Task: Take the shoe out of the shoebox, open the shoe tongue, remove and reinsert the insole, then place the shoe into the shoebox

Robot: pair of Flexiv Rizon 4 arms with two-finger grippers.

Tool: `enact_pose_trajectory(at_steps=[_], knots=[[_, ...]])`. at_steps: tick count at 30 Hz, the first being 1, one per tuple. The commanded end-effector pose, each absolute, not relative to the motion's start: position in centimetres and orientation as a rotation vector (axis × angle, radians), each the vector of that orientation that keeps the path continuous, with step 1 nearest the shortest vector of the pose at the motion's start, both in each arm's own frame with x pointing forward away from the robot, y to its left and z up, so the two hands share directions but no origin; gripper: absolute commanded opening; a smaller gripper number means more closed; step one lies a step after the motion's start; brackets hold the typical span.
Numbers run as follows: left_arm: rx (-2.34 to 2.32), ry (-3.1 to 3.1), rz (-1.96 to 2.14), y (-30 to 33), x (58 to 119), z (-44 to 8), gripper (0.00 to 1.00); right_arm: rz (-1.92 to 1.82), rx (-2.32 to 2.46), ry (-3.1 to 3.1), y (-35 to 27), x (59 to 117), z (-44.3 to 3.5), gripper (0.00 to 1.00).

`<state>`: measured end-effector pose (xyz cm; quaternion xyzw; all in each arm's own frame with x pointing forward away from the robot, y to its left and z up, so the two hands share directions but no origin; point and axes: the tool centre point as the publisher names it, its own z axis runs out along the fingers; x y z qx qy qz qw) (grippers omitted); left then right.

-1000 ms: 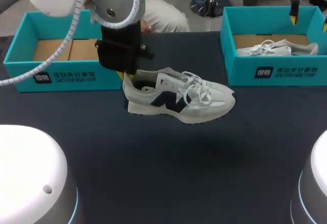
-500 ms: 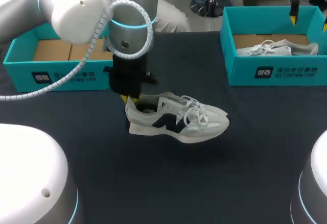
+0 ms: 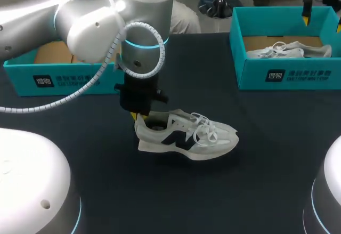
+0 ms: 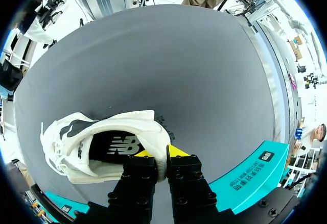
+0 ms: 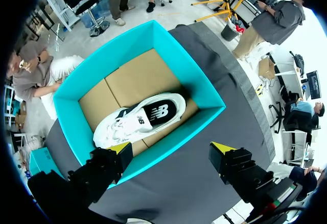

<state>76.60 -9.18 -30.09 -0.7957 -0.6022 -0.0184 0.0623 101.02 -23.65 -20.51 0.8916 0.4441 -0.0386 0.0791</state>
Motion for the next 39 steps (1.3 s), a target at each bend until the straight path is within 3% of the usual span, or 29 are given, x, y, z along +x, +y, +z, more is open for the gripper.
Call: enact_pose_trajectory(at_steps=[1, 27, 29, 32, 34, 35, 37, 39], knots=[[-2.404, -1.809, -0.066, -9.6, 76.4, -30.9, 0.00, -0.113, 2.669, 1.330, -23.7, 101.0, -20.5, 1.00], [-2.396, -1.843, -0.111, -9.7, 76.4, -34.6, 0.00, -0.113, 2.669, 1.330, -23.7, 101.0, -20.5, 1.00], [-2.398, -1.838, -0.118, -9.7, 76.3, -34.6, 0.30, -0.113, 2.669, 1.330, -23.7, 101.0, -20.5, 1.00], [-2.399, -1.838, -0.125, -9.7, 76.3, -34.6, 0.50, -0.113, 2.669, 1.330, -23.7, 101.0, -20.5, 1.00], [-2.403, -1.836, -0.133, -9.7, 76.2, -34.5, 0.78, -0.113, 2.669, 1.330, -23.7, 101.0, -20.5, 1.00], [-2.403, -1.836, -0.134, -9.7, 76.2, -34.5, 0.80, -0.113, 2.669, 1.330, -23.7, 101.0, -20.5, 1.00], [-2.405, -1.829, -0.142, -9.7, 76.2, -34.5, 1.00, -0.113, 2.669, 1.330, -23.7, 101.0, -20.5, 1.00], [-2.405, -1.832, -0.144, -9.6, 76.3, -34.3, 1.00, -0.113, 2.669, 1.330, -23.7, 101.0, -20.5, 1.00]])
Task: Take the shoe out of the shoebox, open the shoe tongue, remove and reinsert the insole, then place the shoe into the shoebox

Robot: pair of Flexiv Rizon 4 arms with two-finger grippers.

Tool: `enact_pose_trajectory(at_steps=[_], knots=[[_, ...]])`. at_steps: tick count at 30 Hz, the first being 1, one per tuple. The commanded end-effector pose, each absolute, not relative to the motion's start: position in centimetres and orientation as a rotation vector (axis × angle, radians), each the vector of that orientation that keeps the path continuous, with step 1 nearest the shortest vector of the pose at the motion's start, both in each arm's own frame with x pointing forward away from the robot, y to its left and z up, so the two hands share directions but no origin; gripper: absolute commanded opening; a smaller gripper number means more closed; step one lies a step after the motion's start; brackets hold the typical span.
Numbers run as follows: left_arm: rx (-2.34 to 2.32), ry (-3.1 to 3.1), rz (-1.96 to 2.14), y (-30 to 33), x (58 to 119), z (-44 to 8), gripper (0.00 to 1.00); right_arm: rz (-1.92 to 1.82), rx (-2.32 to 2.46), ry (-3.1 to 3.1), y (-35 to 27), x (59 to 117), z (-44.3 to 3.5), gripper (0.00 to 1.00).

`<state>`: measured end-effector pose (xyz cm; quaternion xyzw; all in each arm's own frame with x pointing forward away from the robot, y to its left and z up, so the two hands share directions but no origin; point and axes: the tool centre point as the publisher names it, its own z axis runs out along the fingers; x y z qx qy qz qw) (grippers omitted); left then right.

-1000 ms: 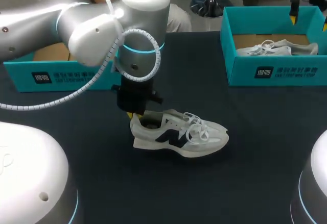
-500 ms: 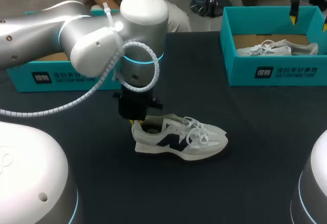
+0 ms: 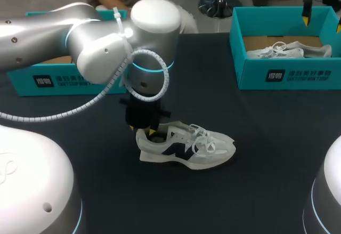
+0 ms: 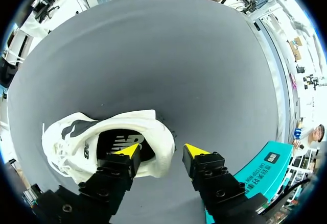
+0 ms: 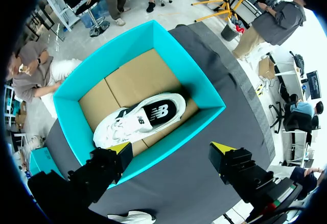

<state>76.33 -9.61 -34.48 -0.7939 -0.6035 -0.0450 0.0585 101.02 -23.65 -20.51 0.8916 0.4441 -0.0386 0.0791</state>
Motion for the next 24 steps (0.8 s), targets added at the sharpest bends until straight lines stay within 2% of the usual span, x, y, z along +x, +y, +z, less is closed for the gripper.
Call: enact_pose_trajectory(at_steps=[1, 17, 24], knots=[[-2.405, -1.835, -0.144, -9.6, 76.3, -34.1, 1.00, -0.113, 2.669, 1.330, -23.7, 101.0, -20.5, 1.00], [-2.396, -2.109, 0.085, -6.2, 75.9, -27.1, 1.00, -0.113, 2.669, 1.330, -23.7, 101.0, -20.5, 1.00], [-2.307, -2.333, 0.167, -3.1, 74.0, -26.1, 1.00, -0.113, 2.669, 1.330, -23.7, 101.0, -20.5, 1.00]])
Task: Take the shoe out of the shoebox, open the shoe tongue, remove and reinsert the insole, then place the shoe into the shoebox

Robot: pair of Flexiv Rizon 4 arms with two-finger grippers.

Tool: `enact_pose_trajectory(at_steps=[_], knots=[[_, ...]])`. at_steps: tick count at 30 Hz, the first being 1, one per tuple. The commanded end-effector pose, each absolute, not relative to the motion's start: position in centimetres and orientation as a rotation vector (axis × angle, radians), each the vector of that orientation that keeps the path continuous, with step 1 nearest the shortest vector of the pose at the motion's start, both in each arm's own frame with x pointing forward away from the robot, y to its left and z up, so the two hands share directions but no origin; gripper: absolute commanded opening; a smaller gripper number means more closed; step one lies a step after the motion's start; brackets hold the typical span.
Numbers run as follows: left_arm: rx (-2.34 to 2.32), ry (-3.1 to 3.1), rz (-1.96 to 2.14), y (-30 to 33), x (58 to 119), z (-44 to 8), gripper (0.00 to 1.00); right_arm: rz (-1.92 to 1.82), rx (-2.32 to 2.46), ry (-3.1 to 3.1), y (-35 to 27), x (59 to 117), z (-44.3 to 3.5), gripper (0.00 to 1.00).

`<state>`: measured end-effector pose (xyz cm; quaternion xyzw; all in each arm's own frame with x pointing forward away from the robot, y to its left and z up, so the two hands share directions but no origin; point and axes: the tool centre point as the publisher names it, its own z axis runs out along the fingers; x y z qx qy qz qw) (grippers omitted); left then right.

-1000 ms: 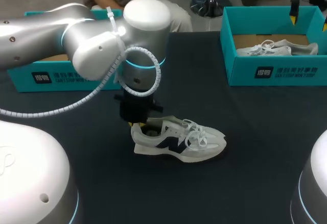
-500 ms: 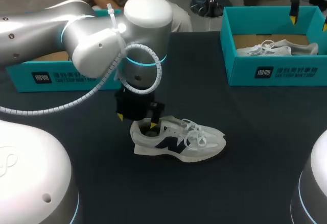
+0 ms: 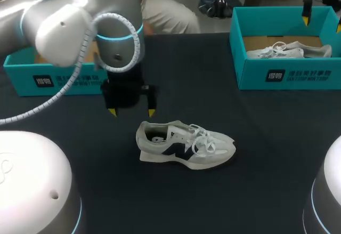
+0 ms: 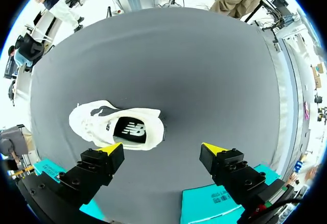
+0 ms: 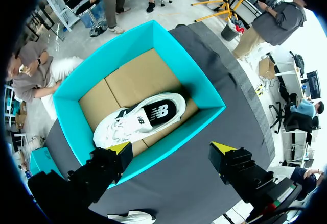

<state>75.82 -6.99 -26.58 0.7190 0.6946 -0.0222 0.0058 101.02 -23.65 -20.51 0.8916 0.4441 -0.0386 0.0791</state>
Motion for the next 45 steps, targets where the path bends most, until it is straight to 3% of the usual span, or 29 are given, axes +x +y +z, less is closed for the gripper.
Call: enact_pose_trajectory(at_steps=[1, 26, 45], knots=[[2.073, 2.159, -0.184, -2.5, 73.7, -26.2, 1.00, -0.113, 2.669, 1.330, -23.7, 101.0, -20.5, 1.00], [1.985, 2.207, -0.201, -0.9, 73.1, -26.8, 1.00, -0.113, 2.669, 1.330, -23.7, 101.0, -20.5, 1.00], [1.013, 2.473, -1.123, 5.4, 72.2, -29.2, 1.00, -0.113, 2.669, 1.330, -23.7, 101.0, -20.5, 1.00]])
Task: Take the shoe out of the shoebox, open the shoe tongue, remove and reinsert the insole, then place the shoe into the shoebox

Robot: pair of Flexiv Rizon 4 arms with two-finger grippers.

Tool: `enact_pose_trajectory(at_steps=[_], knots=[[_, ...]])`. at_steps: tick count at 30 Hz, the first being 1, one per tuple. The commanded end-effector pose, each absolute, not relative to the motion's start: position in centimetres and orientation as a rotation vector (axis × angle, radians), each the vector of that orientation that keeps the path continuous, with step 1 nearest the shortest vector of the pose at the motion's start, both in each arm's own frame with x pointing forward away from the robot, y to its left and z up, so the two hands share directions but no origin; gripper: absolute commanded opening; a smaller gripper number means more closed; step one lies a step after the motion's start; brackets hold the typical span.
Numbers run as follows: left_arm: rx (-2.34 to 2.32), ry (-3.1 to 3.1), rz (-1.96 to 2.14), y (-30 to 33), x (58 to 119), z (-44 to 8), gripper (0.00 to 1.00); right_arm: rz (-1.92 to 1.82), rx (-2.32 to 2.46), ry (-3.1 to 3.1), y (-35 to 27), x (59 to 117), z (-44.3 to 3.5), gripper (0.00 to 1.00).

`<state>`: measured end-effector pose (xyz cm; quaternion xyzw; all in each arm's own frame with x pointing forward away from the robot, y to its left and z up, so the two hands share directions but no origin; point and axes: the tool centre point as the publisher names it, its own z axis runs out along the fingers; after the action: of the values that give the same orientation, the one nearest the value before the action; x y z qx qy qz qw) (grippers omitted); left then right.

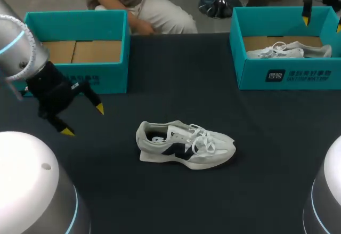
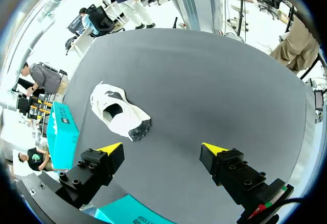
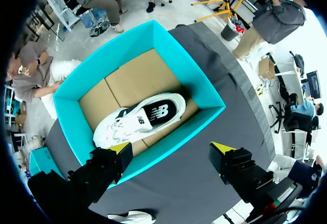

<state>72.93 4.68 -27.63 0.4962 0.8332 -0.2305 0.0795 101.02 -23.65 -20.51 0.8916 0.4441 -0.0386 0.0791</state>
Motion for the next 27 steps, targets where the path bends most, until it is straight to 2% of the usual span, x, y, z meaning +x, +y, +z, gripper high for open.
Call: enact_pose_trajectory(at_steps=[1, 10, 27], knots=[[0.982, 2.475, -1.166, 5.5, 72.1, -29.4, 1.00, -0.113, 2.669, 1.330, -23.7, 101.0, -20.5, 1.00], [0.744, 2.522, -1.343, 5.4, 71.3, -30.0, 1.00, -0.113, 2.669, 1.330, -23.7, 101.0, -20.5, 1.00], [0.836, 2.621, -1.333, 4.8, 70.8, -29.7, 1.00, -0.113, 2.669, 1.330, -23.7, 101.0, -20.5, 1.00]])
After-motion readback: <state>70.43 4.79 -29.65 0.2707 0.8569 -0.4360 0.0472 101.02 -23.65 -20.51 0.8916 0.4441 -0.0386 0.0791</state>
